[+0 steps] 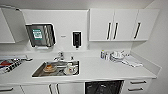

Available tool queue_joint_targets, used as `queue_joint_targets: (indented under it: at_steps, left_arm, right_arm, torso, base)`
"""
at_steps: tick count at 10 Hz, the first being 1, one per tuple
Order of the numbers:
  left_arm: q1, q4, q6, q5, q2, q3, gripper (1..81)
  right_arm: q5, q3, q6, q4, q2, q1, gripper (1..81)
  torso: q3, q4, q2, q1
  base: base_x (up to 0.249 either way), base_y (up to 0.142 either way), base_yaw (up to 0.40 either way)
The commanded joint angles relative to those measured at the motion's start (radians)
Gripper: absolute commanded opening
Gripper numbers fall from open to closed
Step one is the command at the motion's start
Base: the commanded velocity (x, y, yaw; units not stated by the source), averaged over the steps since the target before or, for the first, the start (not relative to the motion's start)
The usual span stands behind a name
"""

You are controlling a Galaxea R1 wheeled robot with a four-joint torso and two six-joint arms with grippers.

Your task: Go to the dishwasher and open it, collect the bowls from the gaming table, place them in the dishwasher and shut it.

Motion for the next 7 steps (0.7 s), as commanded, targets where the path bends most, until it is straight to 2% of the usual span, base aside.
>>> queue_joint_targets:
  at_steps: [1, 4, 7]
  left_arm:
    - [-0.035, 0.003, 0.008, 0.069, 0.003, 0.003, 1.0]
    - [-0.035, 0.003, 0.008, 0.069, -0.001, 0.004, 1.0]
    - [-0.035, 0.0, 0.008, 0.069, -0.01, 0.011, 1.0]
  right_arm:
    - [-0.054, 0.002, -0.002, -0.003, -0.013, 0.041, 1.0]
    - [-0.061, 0.008, 0.013, 0.011, -0.019, 0.046, 1.0]
    - [-0.06, 0.091, 0.015, 0.011, -0.073, 0.04, 1.0]
  torso:
    - [0.0, 0.0, 0.0, 0.0]
    - [0.0, 0.0, 0.0, 0.001]
    - [0.0, 0.0, 0.001, 0.001]
  base:
    - [0.101, 0.0, 0.0]
    - [0.055, 0.0, 0.0]
    - [0.0, 0.0, 0.0]
